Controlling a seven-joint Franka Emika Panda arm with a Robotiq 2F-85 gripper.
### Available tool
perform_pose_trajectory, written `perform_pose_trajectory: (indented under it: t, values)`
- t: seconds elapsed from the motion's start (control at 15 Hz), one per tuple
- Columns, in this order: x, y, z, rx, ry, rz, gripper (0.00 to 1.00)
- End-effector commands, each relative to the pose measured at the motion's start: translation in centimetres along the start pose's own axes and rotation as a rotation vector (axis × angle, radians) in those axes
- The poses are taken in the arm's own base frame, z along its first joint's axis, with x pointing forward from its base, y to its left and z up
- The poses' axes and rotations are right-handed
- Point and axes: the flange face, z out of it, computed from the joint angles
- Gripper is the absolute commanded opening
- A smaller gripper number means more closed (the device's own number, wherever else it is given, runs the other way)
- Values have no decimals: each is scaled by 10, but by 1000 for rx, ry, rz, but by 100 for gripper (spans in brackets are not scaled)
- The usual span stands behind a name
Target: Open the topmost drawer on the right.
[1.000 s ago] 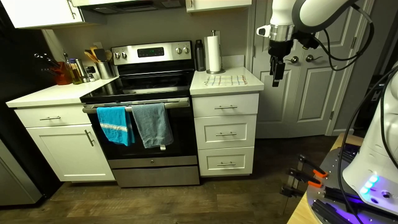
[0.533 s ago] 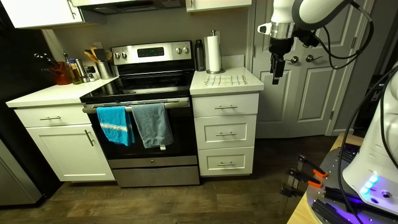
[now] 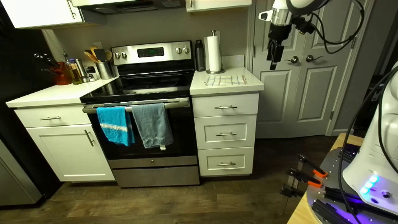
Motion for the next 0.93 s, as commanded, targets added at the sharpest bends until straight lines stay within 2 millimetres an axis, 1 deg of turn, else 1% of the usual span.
perform_pose_trajectory:
  t: [0.0, 0.2, 0.4, 0.67, 0.87]
  values:
    - [17, 19, 31, 20, -30, -109, 100]
    - [26, 30, 56, 18, -59, -185, 100]
    - [31, 45, 81, 16, -84, -240, 100]
    - [32, 64, 108, 27, -110, -275, 100]
    - [30, 73, 127, 44, -144, -293, 100]
